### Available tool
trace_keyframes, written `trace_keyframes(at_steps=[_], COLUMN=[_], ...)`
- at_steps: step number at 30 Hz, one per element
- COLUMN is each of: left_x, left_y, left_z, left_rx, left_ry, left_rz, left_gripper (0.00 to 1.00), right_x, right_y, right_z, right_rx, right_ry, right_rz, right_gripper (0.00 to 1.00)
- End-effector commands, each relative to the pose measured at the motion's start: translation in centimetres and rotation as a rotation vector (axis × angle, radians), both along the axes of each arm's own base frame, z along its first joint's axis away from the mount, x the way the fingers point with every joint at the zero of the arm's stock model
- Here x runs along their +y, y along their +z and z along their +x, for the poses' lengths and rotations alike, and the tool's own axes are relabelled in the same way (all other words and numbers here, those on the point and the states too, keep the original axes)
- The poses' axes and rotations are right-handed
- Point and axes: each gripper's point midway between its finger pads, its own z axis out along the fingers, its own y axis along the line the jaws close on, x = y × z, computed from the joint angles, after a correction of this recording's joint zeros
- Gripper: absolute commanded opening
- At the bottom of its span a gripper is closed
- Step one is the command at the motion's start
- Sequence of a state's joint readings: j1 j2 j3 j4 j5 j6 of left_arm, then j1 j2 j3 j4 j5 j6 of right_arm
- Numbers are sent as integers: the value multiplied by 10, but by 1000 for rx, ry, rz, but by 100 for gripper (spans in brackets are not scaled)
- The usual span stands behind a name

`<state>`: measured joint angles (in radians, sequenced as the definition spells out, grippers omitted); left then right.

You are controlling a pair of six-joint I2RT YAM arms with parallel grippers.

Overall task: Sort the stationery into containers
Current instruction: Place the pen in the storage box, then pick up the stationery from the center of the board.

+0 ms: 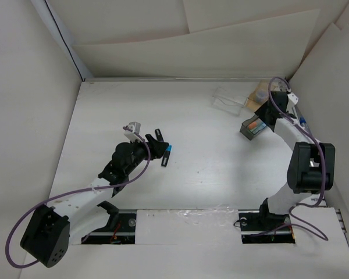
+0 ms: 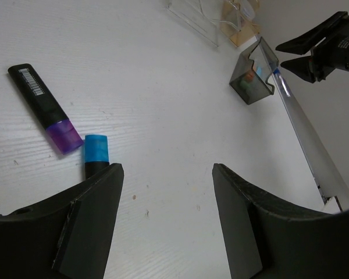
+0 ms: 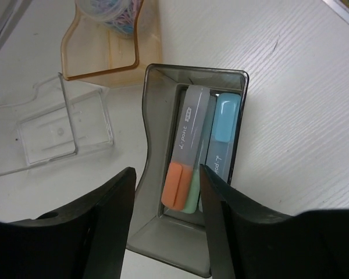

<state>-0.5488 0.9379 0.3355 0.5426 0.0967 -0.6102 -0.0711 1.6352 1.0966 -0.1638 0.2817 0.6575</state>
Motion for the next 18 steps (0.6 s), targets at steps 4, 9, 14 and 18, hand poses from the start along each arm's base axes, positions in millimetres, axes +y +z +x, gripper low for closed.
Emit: trace_keyframes(at_steps=[4, 9, 14, 18], left_x=[-2, 13, 24, 32], left_y=[37, 38, 37, 27], left_z=[6, 9, 13, 15], left_rx=[-99, -105, -99, -62], left_ry=[11, 102, 161, 211], left_rz=[-55, -66, -52, -37], left_gripper=[59, 57, 50, 41], right_x=[27, 140, 241, 310], right_y=[70, 82, 54, 30], right_z=[9, 3, -6, -27], right_rx=[-177, -208, -152, -111], right_ry=[93, 426, 714, 891], right_rz=[-59, -116, -142, -107], right_gripper=[32, 0, 0, 0])
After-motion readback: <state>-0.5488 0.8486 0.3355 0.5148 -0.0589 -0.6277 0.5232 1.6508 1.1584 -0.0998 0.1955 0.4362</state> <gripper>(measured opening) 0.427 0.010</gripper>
